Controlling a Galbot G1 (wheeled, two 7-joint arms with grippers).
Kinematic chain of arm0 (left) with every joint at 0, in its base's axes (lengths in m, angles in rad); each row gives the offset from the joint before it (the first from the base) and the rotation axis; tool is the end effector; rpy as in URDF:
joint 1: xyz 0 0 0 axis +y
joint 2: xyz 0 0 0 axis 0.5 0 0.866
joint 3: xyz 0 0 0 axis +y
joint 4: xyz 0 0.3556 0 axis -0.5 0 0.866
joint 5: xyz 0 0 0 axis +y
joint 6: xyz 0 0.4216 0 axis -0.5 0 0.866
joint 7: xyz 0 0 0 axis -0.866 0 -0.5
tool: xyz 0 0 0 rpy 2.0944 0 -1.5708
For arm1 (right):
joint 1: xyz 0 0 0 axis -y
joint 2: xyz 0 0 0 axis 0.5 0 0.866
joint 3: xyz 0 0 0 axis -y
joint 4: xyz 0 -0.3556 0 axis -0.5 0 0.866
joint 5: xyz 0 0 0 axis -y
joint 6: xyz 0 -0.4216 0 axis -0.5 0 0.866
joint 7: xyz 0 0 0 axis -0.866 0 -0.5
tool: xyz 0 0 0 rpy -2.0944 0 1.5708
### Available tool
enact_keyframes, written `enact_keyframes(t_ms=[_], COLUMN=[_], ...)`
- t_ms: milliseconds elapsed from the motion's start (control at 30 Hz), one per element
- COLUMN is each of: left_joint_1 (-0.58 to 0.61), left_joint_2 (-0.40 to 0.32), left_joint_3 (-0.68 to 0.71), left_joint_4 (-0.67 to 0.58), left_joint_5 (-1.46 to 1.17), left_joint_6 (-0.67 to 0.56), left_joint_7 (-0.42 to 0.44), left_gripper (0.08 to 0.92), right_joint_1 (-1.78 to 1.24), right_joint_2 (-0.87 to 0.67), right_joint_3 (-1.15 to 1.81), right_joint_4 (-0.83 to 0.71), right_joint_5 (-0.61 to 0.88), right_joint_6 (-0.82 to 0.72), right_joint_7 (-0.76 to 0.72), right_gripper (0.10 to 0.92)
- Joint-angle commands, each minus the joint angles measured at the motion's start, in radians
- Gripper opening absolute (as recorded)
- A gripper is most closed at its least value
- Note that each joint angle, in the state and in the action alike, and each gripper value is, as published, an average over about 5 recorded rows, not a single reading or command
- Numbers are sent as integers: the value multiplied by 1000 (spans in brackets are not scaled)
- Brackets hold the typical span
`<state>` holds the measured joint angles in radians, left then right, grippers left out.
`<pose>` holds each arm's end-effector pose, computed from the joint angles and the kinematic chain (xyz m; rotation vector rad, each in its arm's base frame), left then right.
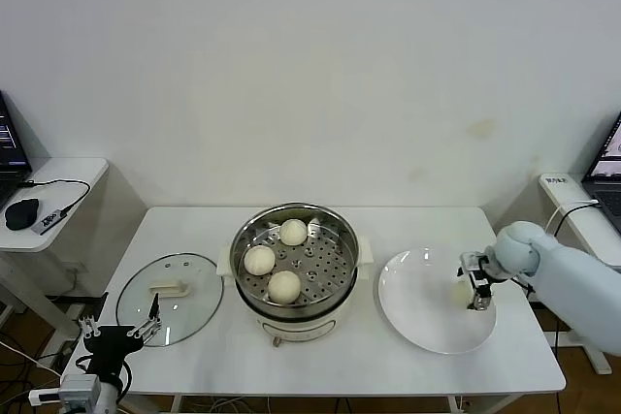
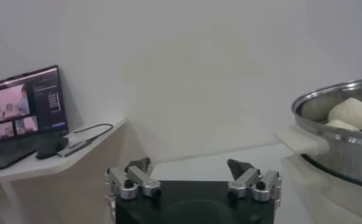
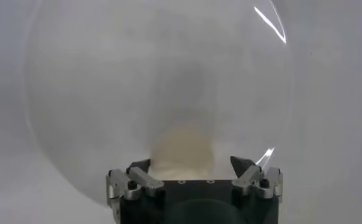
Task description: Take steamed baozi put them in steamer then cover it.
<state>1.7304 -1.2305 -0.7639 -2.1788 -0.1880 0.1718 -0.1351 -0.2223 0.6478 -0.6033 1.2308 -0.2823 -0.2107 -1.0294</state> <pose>0.2097 0.1159 -0.2748 0.2111 -2.9236 -0.3538 0.5460 -0.1791 -0.2721 1.1270 -1.3617 1.4048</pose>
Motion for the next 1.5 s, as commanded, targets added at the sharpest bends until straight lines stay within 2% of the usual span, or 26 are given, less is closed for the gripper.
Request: enact_keyframes(t_ms=[33,200,400,600,800,967,1133,1500], left_joint_1=[0,0,3,1,-8,-15,-21,-30], left_joint_2=[-3,-5,-3,1,2,5,9,3], left_joint_3=[1,2,0,1,9,16,17,16], left_joint_4=[0,-2,-5,-10,-10,-7,-4,0], left_joint_5=[1,3,2,2,1,-1,-6,-9], left_joint_6=[1,1,0,1,2,3,3,2], left_joint_7=[0,-1,-1,0,0,1,1,0], left_gripper=[823,823,823,823,823,823,823,823], right_joint_1=[-22,-10,30,181,504,797,960,907], right_joint_2=[37,20,-13,-75,-93,-20,96,270], right_joint_3=[20,18,-3,-123,-342,-544,-643,-683], right_joint_4=[-48,-33,5,96,202,265,296,389], right_joint_5=[-27,-23,2,103,275,430,579,867], right_joint_6=[5,9,6,-34,-101,-173,-253,-428], right_joint_7=[-12,-28,-52,-81,-84,-62,-11,193], right_gripper=[747,656,592,575,577,583,586,594])
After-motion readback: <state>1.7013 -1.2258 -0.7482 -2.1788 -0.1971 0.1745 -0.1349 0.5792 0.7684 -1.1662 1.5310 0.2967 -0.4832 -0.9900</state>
